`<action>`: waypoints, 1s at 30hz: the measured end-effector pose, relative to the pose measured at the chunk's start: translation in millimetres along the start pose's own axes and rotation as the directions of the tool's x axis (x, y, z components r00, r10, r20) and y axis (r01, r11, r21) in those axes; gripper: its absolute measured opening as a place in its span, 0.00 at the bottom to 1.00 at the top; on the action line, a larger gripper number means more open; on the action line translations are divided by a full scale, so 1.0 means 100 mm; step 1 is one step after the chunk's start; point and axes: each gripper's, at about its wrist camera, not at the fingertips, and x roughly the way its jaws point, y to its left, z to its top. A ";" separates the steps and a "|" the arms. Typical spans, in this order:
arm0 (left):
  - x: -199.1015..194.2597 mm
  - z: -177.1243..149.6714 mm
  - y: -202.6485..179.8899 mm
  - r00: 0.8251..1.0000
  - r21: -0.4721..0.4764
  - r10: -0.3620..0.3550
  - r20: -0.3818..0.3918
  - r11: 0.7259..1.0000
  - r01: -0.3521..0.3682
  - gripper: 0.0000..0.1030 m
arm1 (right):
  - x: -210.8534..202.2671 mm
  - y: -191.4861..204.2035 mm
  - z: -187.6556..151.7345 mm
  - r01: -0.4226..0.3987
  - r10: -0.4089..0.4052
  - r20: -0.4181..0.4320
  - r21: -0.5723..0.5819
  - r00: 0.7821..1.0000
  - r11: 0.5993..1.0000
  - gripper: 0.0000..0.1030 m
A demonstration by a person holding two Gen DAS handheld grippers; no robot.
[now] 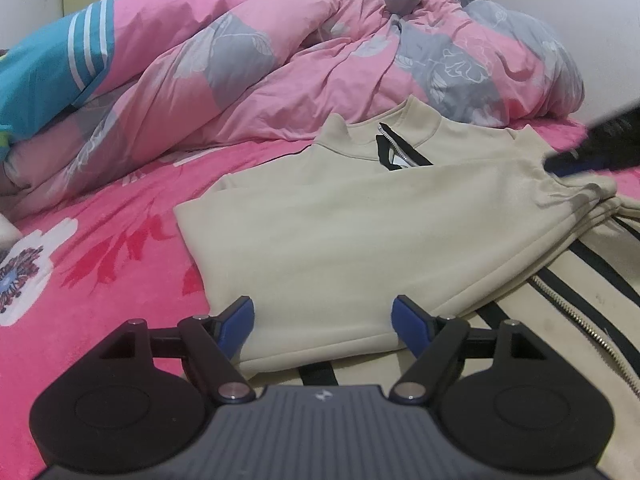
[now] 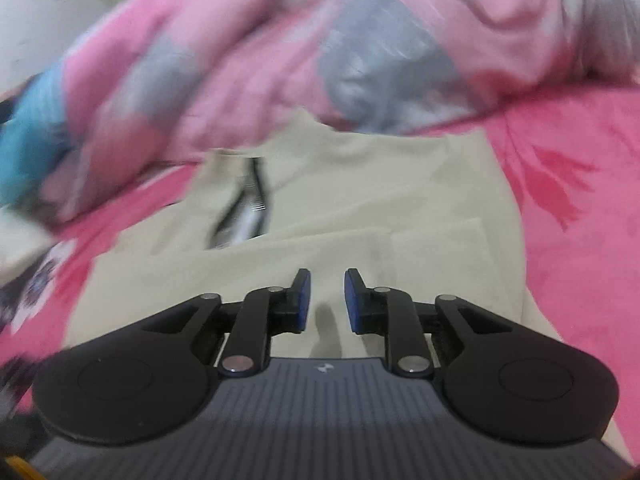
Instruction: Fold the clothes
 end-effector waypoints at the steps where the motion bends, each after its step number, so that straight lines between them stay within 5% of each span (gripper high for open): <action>1: 0.00 -0.01 -0.01 1.000 0.003 0.003 0.001 1.000 -0.003 0.76 | -0.03 0.03 -0.09 -0.007 0.007 -0.019 -0.019 1.000 1.000 0.21; 5: 0.00 0.01 -0.02 1.000 0.007 0.013 -0.002 1.000 -0.013 0.78 | 0.03 0.16 -0.41 0.001 -0.005 -0.028 -0.155 1.000 0.988 0.24; 10: -0.20 0.07 0.07 1.000 -0.044 0.012 -0.021 0.999 -0.013 0.79 | -0.36 0.37 -0.29 0.019 -0.018 0.009 -0.131 1.000 0.991 0.26; 17: -0.83 -0.15 -0.12 1.000 -0.002 -0.022 0.017 1.000 0.022 0.84 | -1.05 0.54 -0.70 -0.072 0.076 0.033 -0.119 0.997 0.990 0.39; 24: -0.92 -0.59 -0.47 0.998 0.053 -0.047 -0.049 0.997 0.050 0.92 | -1.06 0.71 -1.32 0.047 -0.063 -0.065 -0.229 0.996 0.972 0.43; 30: -0.86 -0.69 -0.38 0.996 -0.043 -0.070 -0.060 0.997 0.068 1.00 | -1.08 0.63 -1.59 0.054 -0.042 0.055 -0.232 0.998 0.971 0.46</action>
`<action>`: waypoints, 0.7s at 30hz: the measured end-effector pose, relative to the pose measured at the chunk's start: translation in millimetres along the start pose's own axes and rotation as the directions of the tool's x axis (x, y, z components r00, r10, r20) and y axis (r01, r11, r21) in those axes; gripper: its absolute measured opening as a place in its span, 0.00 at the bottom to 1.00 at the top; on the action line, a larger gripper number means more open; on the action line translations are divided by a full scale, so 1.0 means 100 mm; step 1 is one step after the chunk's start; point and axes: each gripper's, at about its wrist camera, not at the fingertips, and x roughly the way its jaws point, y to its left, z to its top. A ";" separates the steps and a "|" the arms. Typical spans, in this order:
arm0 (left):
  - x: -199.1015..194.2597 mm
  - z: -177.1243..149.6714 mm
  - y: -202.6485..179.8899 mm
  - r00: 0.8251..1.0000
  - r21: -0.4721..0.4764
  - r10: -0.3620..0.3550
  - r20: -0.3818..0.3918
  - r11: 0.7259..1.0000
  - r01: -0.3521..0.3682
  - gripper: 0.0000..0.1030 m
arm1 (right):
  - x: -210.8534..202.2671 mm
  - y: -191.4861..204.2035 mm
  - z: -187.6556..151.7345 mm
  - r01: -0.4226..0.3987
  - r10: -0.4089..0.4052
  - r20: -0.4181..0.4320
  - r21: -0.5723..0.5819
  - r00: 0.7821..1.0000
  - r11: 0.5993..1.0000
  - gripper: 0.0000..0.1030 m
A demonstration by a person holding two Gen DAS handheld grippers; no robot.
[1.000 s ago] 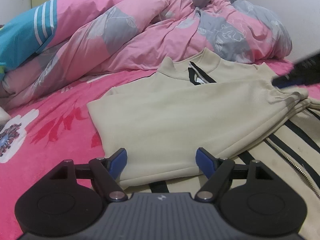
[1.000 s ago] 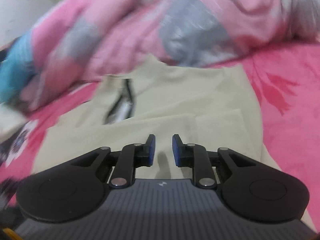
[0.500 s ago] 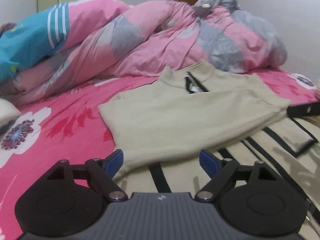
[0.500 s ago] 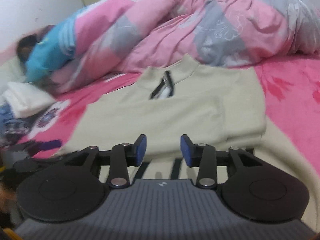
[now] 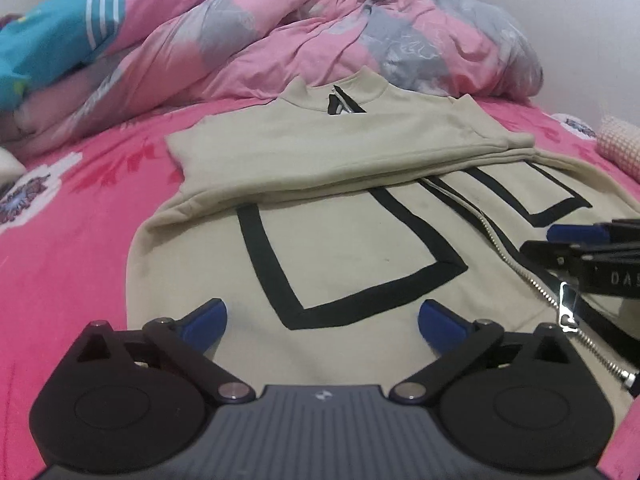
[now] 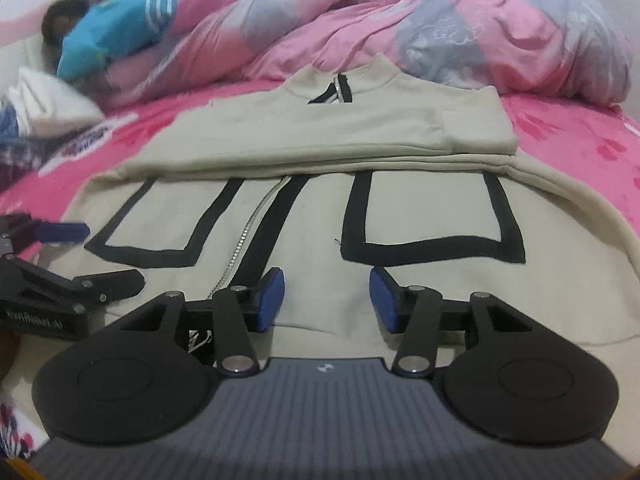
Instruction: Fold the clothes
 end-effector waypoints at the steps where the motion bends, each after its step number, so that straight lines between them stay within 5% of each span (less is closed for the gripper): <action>1: 0.00 -0.01 0.01 1.000 -0.002 0.000 0.002 1.000 0.000 1.00 | -0.01 0.01 -0.02 0.006 -0.006 0.009 -0.004 1.000 1.000 0.46; 21: -0.01 -0.06 0.02 1.000 -0.013 -0.002 0.029 1.000 0.003 1.00 | 0.00 0.05 -0.13 0.023 -0.023 0.074 -0.007 0.997 1.000 0.48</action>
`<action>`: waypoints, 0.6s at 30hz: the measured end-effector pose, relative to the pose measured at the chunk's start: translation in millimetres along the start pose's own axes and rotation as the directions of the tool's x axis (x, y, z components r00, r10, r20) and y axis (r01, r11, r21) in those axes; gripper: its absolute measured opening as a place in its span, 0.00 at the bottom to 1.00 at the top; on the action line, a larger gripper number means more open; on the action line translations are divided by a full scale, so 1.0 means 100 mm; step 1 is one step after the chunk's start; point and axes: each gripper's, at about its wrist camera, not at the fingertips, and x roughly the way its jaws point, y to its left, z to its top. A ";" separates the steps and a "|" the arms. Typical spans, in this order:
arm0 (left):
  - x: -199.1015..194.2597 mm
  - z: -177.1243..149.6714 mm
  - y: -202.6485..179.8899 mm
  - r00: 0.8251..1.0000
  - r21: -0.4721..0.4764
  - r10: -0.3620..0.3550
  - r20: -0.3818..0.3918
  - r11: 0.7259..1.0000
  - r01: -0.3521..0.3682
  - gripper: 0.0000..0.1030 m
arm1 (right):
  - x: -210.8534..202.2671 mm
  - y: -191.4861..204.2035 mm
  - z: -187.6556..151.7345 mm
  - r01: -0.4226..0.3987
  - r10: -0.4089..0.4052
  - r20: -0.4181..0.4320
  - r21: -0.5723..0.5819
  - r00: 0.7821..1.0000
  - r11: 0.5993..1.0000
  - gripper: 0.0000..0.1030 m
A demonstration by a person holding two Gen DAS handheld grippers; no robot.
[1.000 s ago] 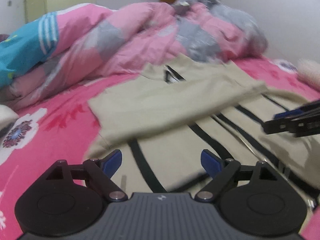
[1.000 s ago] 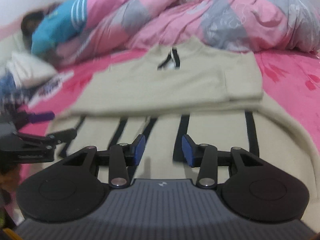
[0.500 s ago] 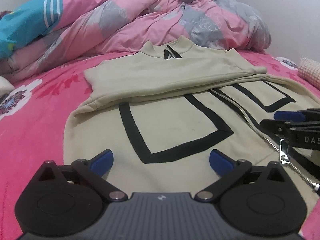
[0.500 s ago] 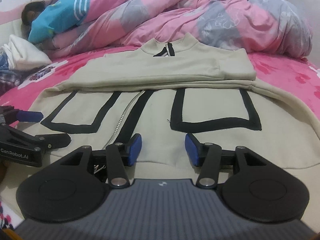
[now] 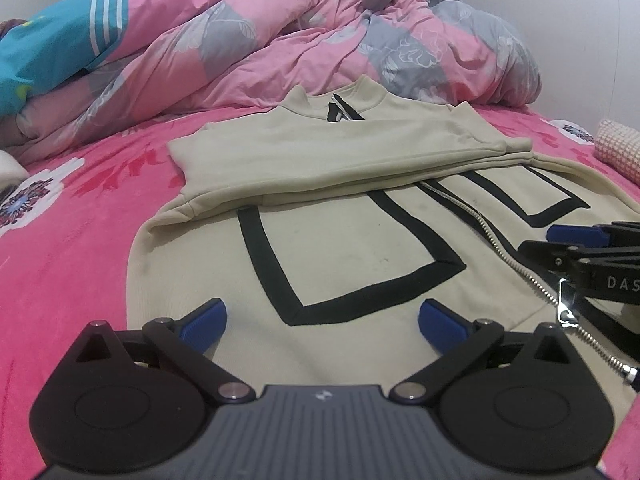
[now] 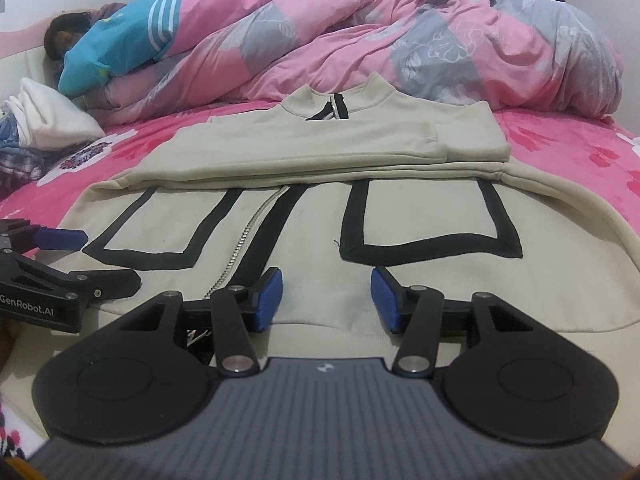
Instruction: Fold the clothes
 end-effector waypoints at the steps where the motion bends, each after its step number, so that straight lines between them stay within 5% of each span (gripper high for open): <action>1: 0.00 0.00 0.00 1.000 0.000 0.000 0.001 1.000 0.000 1.00 | 0.00 0.00 0.00 0.000 0.000 0.001 0.000 1.000 1.000 0.48; 11: -0.04 -0.02 0.01 1.000 -0.008 -0.006 0.005 1.000 0.006 1.00 | 0.00 -0.01 -0.02 -0.001 0.001 0.008 0.004 1.000 1.000 0.48; 16: -0.41 -0.23 0.15 0.996 -0.067 -0.083 0.039 0.994 0.085 1.00 | 0.00 -0.01 -0.03 0.001 -0.001 0.014 0.007 1.000 1.000 0.48; 18: -0.60 -0.39 0.14 0.994 -0.014 -0.103 0.040 0.994 0.104 1.00 | -0.01 0.00 -0.03 0.004 -0.004 0.019 0.007 1.000 1.000 0.49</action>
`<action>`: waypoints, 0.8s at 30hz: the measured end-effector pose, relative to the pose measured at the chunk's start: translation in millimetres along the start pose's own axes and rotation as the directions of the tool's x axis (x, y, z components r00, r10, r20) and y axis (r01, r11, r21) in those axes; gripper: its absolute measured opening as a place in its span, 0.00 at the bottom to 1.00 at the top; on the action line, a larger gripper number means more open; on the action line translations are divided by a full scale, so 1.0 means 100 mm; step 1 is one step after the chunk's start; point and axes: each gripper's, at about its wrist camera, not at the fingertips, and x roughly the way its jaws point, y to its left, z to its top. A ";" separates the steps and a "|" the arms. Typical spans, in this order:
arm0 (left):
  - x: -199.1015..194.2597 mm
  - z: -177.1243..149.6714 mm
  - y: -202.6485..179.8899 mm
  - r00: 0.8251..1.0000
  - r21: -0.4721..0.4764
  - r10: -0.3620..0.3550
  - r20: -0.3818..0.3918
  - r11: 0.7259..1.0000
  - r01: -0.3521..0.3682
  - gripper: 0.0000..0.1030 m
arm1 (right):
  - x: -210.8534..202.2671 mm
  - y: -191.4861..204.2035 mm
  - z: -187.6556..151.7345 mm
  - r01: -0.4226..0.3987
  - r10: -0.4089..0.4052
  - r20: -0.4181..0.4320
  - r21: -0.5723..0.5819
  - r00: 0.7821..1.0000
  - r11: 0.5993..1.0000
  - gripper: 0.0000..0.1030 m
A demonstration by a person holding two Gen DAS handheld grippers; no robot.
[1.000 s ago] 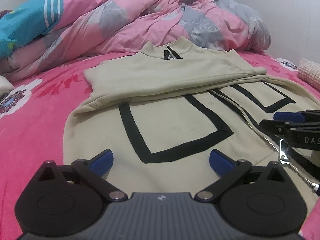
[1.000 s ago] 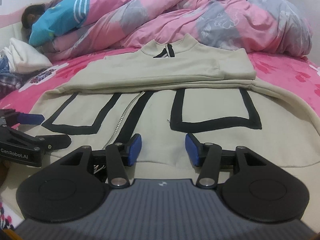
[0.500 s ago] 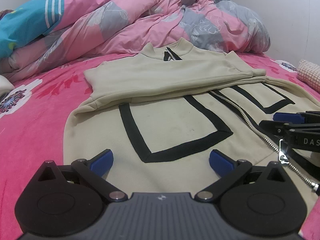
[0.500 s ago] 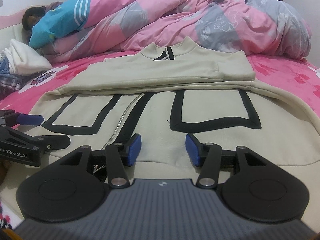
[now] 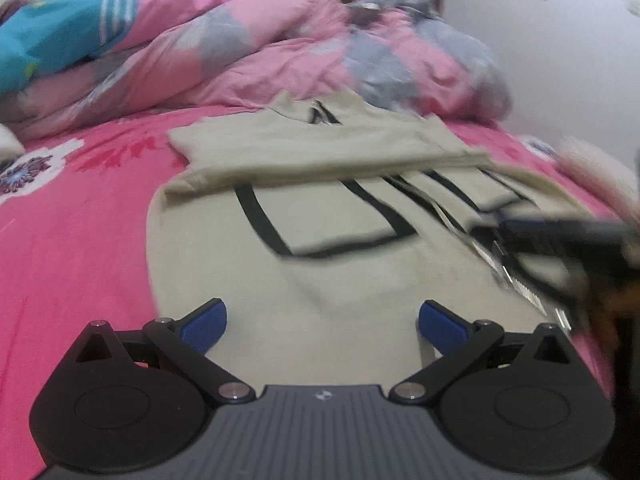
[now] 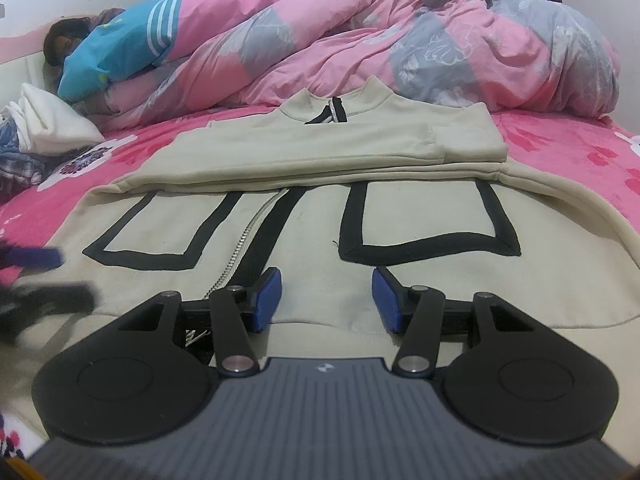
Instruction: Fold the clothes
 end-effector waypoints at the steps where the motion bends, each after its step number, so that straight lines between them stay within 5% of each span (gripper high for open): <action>1: -0.10 -0.05 -0.03 1.000 0.031 0.009 0.012 0.999 -0.009 1.00 | 0.00 0.00 0.00 -0.001 0.001 0.002 0.000 1.000 1.000 0.49; 4: -0.37 -0.14 -0.04 0.999 0.067 0.018 0.030 0.998 -0.020 1.00 | -0.01 -0.05 0.00 -0.023 0.023 0.006 0.024 1.000 0.999 0.52; 12: -0.78 -0.22 0.35 0.999 -0.095 -0.037 0.017 0.995 0.038 0.97 | -0.42 -0.39 0.06 -0.120 0.126 -0.001 0.272 0.992 0.955 0.66; 15: -0.76 -0.25 0.45 0.995 -0.156 -0.096 -0.022 0.983 0.092 0.92 | -0.83 -0.61 -0.11 -0.172 0.157 0.070 0.451 0.985 0.876 0.72; 18: -0.69 -0.30 0.49 0.988 -0.204 -0.147 -0.055 0.970 0.133 0.83 | -1.20 -0.80 -0.39 -0.226 0.193 0.121 0.619 0.974 0.752 0.74; 24: -0.67 -0.34 0.45 0.988 -0.223 -0.150 -0.038 0.965 0.138 0.65 | -1.23 -0.46 -0.86 -0.362 0.409 0.143 0.766 0.901 0.531 0.77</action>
